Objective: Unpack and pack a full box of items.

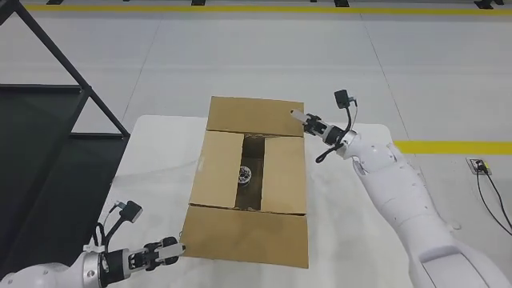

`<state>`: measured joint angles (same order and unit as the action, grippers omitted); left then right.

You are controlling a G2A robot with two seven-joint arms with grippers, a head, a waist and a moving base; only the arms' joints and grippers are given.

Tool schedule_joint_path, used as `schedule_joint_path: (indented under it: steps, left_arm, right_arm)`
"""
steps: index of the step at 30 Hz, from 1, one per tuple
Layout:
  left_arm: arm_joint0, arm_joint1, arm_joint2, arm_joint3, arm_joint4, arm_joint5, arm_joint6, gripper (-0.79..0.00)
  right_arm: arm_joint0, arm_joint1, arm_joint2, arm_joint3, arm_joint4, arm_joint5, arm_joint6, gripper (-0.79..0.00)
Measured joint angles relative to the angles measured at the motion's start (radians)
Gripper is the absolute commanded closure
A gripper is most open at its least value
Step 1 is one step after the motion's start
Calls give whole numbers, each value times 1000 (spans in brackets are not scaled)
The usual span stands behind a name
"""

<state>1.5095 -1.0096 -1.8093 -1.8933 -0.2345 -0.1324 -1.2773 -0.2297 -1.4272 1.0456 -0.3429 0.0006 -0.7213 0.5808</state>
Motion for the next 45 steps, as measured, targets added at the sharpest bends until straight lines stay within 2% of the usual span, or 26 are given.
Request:
schedule_joint_path:
  steps: [10,19,25,34,40,45]
  left_arm:
    - [10,6,-16,-26,-90,-4,46,-785]
    - [19,7,-30,-44,-190,-12,106,-785]
    - [37,7,-41,-60,-224,-23,160,-785]
    - [41,4,-32,-72,-262,-12,260,-785]
    - [16,3,0,-95,-245,11,342,-785]
    - [-37,2,49,-102,-217,41,400,-785]
  right_arm:
    - [21,-5,29,46,91,-95,77,-785]
    - [19,4,51,20,128,-164,114,-785]
    - [10,17,72,-24,176,-203,188,-785]
    - [-22,45,93,-130,195,-189,289,-785]
    - [-71,69,108,-238,187,-115,335,-785]
    - [-131,92,123,-373,168,-45,374,-785]
